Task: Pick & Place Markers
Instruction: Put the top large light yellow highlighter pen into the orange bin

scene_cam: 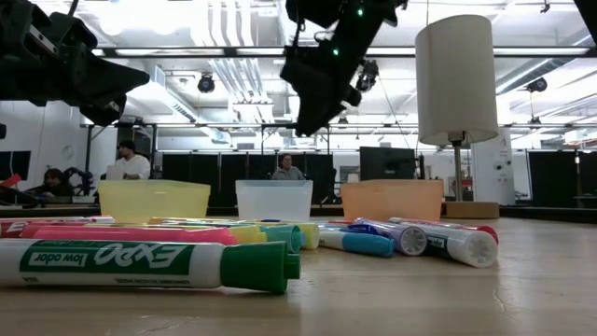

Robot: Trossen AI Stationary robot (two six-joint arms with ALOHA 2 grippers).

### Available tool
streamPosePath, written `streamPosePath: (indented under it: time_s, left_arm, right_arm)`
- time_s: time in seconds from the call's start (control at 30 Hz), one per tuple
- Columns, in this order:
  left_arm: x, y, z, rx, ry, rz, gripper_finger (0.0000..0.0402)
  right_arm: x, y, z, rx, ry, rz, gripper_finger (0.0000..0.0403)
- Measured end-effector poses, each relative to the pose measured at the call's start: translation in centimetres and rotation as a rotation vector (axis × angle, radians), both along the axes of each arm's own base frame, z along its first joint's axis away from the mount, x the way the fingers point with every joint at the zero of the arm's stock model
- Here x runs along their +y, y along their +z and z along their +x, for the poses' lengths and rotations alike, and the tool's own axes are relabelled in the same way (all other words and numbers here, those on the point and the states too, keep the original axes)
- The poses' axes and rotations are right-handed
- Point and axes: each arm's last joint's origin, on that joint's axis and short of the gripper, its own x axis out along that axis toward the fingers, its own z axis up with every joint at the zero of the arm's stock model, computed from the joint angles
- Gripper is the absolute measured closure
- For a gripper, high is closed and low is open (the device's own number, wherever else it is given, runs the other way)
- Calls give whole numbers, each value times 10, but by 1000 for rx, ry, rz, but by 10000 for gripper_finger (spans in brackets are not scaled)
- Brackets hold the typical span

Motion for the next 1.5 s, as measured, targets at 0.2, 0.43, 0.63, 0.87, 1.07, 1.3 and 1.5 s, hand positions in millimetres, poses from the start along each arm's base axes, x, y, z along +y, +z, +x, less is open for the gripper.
streamPosePath:
  time_s: [0.2,0.43,0.63,0.87,1.07,1.3,1.5]
  left_arm:
    - [0,0,0,0,1,0,401]
    - [0,0,0,0,0,0,401]
    - [0,0,0,0,0,0,401]
    - [0,0,0,0,0,0,401]
    - [0,0,0,2,2,0,401]
    - [0,-1,1,9,0,1,401]
    - [0,-1,1,12,0,1,401]
  right_arm:
    - [34,2,6,-10,156,-49,265]
    - [75,3,8,-36,257,-49,274]
    - [106,4,8,-87,302,13,278]
    - [128,-11,12,-92,324,120,279]
    - [142,-40,20,-32,379,213,282]
    - [152,-70,27,44,431,328,290]
    - [157,-79,28,64,460,383,300]
